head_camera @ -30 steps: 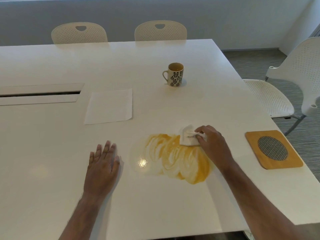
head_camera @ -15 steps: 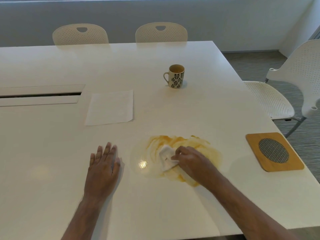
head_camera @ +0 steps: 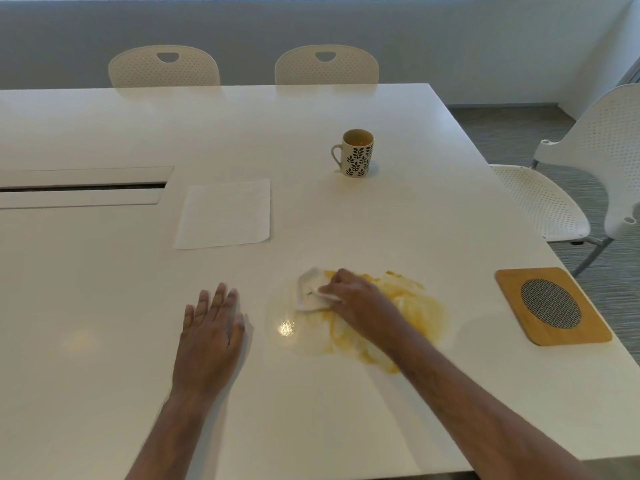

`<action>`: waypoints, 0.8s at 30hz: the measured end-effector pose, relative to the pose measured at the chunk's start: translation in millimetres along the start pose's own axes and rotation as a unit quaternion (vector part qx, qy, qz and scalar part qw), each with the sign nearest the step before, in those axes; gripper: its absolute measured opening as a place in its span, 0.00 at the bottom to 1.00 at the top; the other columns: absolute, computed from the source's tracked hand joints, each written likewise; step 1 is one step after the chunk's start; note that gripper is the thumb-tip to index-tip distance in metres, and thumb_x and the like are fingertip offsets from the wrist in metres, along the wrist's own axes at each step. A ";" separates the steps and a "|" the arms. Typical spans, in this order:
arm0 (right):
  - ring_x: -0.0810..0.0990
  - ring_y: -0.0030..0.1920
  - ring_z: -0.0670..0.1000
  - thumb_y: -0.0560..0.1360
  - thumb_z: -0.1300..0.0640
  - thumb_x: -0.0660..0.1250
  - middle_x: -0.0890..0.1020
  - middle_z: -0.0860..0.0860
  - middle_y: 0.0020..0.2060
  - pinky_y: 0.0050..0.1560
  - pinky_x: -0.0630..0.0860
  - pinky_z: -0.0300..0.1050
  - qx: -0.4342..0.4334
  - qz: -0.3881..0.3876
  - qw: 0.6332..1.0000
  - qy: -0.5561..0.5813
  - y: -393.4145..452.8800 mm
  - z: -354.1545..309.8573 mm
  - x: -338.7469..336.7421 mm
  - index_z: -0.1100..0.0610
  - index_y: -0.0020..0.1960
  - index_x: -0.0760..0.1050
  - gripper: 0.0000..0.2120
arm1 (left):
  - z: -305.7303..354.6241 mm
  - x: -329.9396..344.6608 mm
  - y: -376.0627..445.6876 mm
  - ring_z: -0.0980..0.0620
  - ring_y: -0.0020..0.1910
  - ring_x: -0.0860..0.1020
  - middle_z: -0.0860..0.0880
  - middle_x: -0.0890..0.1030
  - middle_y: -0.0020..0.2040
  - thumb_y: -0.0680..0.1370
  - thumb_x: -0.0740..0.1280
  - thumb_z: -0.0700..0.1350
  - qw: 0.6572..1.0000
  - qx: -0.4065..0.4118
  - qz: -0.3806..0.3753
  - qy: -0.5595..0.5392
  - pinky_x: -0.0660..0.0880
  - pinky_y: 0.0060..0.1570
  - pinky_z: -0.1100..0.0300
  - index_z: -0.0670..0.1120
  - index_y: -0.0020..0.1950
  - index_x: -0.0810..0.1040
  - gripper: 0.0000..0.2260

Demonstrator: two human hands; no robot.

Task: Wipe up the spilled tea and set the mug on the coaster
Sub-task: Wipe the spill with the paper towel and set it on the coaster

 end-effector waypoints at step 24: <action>0.78 0.45 0.46 0.75 0.67 0.72 0.81 0.51 0.49 0.49 0.74 0.39 -0.072 -0.109 0.991 0.035 2.7 4.8 -4.4 0.54 0.57 0.87 0.14 | -4.3 2.5 1.3 0.47 0.85 0.54 0.52 0.59 0.85 0.81 0.45 0.56 1.000 0.008 0.003 -0.005 0.49 0.84 0.45 0.51 0.84 0.63 0.31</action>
Point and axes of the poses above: each hand's wrist, its own y-axis towards the middle knuckle, its own x-axis out of the palm, z = x × y, the point moved 2 cm from there along y, towards the middle knuckle
